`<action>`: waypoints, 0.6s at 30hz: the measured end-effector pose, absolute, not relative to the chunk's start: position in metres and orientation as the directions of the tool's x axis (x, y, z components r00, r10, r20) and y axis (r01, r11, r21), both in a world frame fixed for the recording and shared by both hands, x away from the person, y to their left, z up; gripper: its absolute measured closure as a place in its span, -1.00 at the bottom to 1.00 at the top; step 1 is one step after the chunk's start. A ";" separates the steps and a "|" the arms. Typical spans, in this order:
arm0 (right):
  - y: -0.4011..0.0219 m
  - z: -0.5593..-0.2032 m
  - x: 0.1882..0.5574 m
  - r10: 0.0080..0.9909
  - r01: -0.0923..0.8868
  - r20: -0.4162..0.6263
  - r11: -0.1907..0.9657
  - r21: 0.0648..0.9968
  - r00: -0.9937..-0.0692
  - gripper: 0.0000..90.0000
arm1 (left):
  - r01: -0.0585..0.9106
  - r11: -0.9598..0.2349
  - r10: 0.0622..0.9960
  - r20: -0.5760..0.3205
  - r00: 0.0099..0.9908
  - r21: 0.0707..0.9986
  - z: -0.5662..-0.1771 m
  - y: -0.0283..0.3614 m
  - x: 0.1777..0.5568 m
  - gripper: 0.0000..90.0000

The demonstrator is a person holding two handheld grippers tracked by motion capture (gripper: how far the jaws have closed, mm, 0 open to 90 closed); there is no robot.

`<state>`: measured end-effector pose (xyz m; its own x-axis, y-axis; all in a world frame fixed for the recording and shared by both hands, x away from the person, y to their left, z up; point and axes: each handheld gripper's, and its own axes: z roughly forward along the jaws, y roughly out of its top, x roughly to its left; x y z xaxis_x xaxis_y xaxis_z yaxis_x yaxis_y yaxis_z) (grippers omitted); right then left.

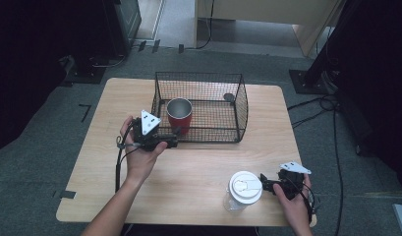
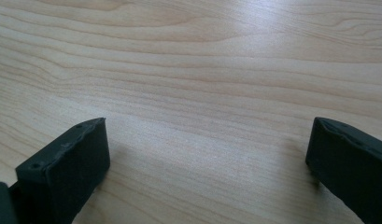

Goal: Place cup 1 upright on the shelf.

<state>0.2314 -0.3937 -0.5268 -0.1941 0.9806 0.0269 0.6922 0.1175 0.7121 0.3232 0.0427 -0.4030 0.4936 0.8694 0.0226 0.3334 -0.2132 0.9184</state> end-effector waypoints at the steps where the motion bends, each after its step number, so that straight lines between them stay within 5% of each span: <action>1: -0.394 -0.527 0.231 0.981 0.692 0.027 0.117 0.712 -0.194 -1.00 | 0.334 -0.211 0.870 0.021 0.493 0.919 -0.404 0.045 0.322 -1.00; 18: -0.394 -0.527 0.231 0.980 0.693 0.028 0.118 0.711 -0.195 -1.00 | 0.414 -0.176 0.895 -0.030 0.445 0.893 -0.437 0.094 0.295 -1.00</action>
